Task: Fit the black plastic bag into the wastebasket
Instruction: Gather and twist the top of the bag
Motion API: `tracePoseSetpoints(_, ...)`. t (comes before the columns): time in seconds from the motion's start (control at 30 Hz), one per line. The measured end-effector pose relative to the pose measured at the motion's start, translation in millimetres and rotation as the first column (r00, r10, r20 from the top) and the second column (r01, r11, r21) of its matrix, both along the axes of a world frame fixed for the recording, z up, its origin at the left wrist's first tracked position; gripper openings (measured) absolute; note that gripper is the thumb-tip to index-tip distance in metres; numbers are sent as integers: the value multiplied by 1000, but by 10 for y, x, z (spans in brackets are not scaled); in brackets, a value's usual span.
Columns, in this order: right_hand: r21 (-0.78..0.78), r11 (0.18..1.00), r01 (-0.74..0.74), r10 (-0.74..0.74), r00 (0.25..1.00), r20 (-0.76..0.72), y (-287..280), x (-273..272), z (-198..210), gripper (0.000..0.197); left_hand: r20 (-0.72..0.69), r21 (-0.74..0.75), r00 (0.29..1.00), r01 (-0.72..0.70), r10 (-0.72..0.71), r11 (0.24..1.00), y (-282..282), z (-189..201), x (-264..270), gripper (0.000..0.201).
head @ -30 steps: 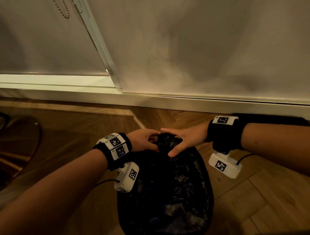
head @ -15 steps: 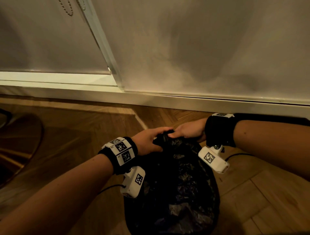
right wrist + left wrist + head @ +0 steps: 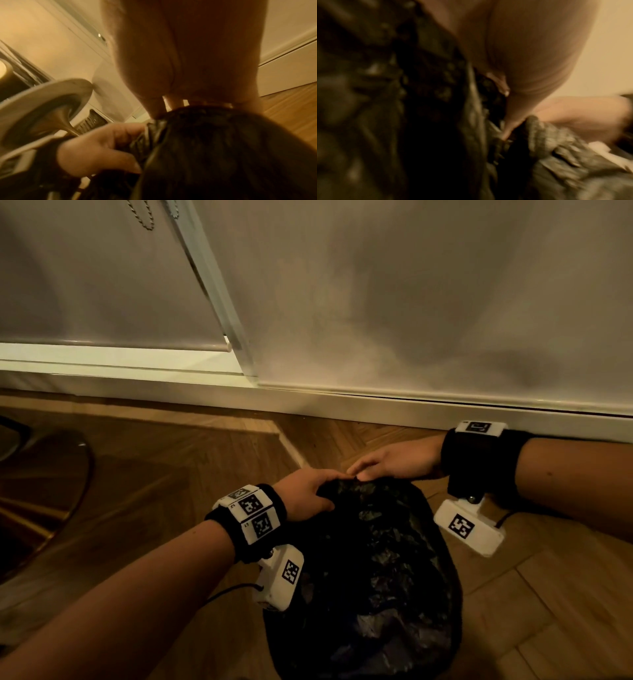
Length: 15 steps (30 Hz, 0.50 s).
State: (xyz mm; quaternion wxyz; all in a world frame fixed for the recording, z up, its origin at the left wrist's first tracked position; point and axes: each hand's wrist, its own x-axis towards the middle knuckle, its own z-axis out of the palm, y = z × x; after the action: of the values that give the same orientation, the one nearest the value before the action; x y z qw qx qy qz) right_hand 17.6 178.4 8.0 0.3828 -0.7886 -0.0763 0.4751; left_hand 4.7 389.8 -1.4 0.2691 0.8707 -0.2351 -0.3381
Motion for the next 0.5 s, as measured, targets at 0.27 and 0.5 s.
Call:
tracePoseSetpoints(0.27, -206, 953, -220, 291, 853, 433, -156, -157, 107, 62, -316, -167, 881, -416, 352, 894, 306, -140, 11, 66)
tracePoseSetpoints(0.5, -265, 943, -201, 297, 869, 395, -63, -354, 41, 48, -287, 36, 950, -118, 123, 992, 313, 44, -170, 39)
